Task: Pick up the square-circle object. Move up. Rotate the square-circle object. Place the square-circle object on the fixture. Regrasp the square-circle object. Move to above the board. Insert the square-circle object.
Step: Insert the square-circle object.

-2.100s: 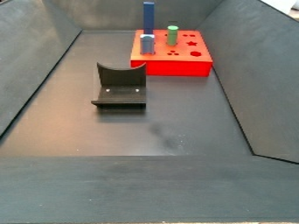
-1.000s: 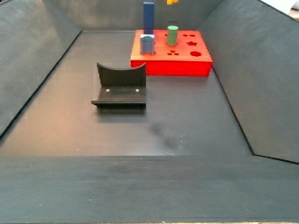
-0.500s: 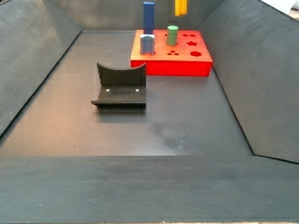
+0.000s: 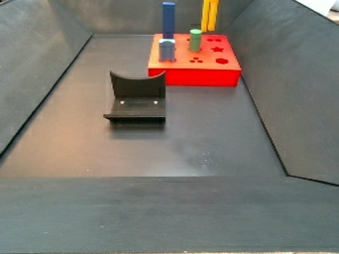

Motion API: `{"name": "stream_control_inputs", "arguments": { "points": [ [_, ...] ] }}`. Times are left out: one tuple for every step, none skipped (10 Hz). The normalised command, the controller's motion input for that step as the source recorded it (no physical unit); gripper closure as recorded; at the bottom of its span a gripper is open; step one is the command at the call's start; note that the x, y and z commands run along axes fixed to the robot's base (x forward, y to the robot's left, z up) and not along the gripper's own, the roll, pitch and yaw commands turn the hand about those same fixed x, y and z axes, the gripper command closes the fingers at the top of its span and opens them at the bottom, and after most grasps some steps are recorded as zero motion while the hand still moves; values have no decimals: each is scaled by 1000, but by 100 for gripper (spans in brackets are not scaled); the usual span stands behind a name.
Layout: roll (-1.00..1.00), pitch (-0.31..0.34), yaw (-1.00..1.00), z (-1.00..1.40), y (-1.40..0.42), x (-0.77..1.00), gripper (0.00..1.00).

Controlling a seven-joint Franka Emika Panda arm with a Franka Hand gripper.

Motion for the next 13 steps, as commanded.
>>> {"name": "stream_control_inputs", "arguments": {
  "points": [
    [0,11,-1000,-203,0,0,100],
    [0,19,-1000,-197,0,0,100],
    [0,0,-1000,-340,0,-23,100],
    [-150,-146,-880,-469,0,-174,100],
    [-150,-157,-669,-329,-66,-403,100],
    [-4,-57,-303,-6,-186,-426,100],
    [0,-34,0,6,-106,-137,100],
    [21,-47,0,83,-129,-163,100],
    [7,-70,0,0,-103,-171,100],
    [7,-49,0,-83,-157,0,100],
    [0,-104,20,-31,-180,0,100],
    [19,-74,66,-54,-114,-91,100],
    [0,-20,63,-180,0,20,100]
  ]
}}
